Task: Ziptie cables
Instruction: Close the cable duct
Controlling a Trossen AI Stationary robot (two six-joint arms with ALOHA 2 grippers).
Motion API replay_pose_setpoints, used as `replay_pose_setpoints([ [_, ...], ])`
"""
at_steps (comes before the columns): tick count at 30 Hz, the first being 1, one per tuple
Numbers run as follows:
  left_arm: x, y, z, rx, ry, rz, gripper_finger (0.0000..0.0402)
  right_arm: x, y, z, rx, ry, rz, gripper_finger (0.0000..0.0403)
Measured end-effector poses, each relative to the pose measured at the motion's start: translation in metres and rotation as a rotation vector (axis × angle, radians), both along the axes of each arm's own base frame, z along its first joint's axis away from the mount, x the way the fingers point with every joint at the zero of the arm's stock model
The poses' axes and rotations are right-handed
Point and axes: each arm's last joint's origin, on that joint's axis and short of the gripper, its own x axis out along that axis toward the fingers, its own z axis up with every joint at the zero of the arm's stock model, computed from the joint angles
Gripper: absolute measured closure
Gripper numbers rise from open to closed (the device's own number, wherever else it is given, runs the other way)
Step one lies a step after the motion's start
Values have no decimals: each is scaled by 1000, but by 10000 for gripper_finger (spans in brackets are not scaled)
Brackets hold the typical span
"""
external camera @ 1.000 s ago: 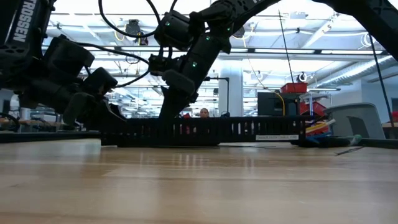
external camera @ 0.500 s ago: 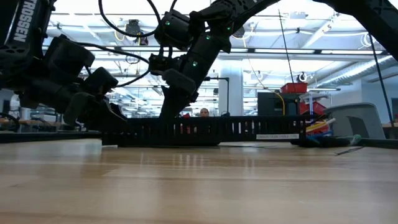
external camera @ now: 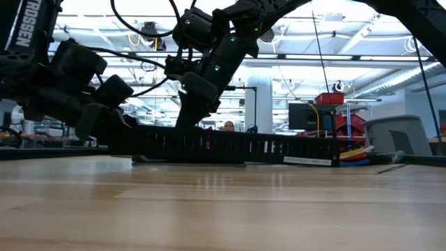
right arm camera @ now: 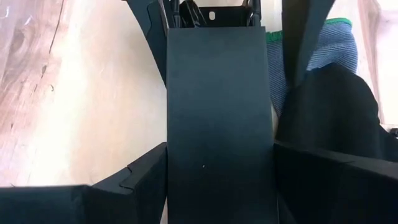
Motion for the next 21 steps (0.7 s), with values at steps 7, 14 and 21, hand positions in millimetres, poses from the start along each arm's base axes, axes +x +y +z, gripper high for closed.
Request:
replay_pose_setpoints([
  [7, -8, -3, -4, -77, 35, -50, 18, -4, 0, -2, -10, 53, -10, 160],
  [14, -8, -5, 7, -115, -68, -100, 18, -14, 0, -15, -37, 131, -15, 160],
  [21, -7, -12, 19, -144, -153, -138, 17, -20, 0, -18, -26, 180, -32, 160],
])
